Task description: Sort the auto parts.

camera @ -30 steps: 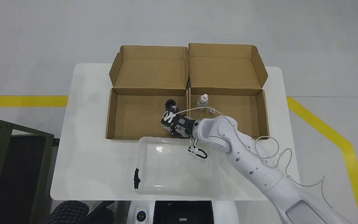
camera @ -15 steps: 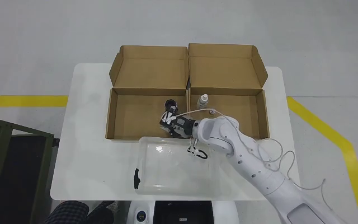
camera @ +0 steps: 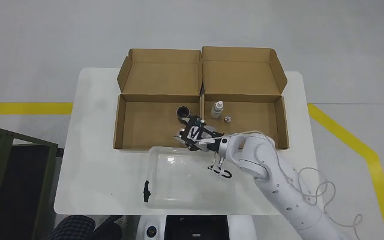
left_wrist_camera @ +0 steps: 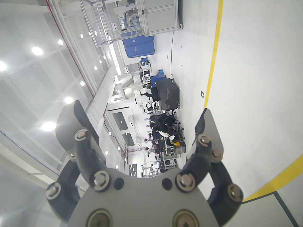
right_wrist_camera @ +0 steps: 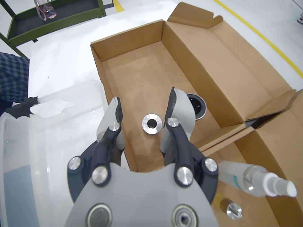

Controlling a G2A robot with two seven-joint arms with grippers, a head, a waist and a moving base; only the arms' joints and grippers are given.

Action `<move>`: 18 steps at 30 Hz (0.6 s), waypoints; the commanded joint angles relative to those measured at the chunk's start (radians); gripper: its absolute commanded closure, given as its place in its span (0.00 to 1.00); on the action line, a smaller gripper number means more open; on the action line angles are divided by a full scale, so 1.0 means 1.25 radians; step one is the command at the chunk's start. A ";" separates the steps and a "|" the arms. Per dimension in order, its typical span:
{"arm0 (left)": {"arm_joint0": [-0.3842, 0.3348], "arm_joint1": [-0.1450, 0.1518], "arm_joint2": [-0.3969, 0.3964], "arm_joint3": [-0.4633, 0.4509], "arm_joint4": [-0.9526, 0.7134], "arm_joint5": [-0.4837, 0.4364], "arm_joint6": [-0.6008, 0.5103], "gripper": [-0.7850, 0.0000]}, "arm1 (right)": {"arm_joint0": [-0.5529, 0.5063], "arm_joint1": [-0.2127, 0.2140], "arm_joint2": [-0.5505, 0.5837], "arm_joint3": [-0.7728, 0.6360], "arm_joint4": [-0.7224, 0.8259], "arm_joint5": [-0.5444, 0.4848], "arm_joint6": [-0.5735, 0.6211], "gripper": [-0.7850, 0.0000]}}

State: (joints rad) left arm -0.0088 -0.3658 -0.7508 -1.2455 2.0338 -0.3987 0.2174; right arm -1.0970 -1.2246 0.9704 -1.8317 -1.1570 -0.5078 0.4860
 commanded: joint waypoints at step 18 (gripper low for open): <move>0.000 0.000 0.000 0.000 0.000 0.000 0.000 0.00 | -0.346 0.065 0.374 -0.145 -0.023 -0.080 -0.294 0.51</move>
State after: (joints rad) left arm -0.0088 -0.3658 -0.7508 -1.2455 2.0338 -0.3987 0.2174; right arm -1.5150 -1.1452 1.4186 -2.0142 -1.1846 -0.6038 0.1378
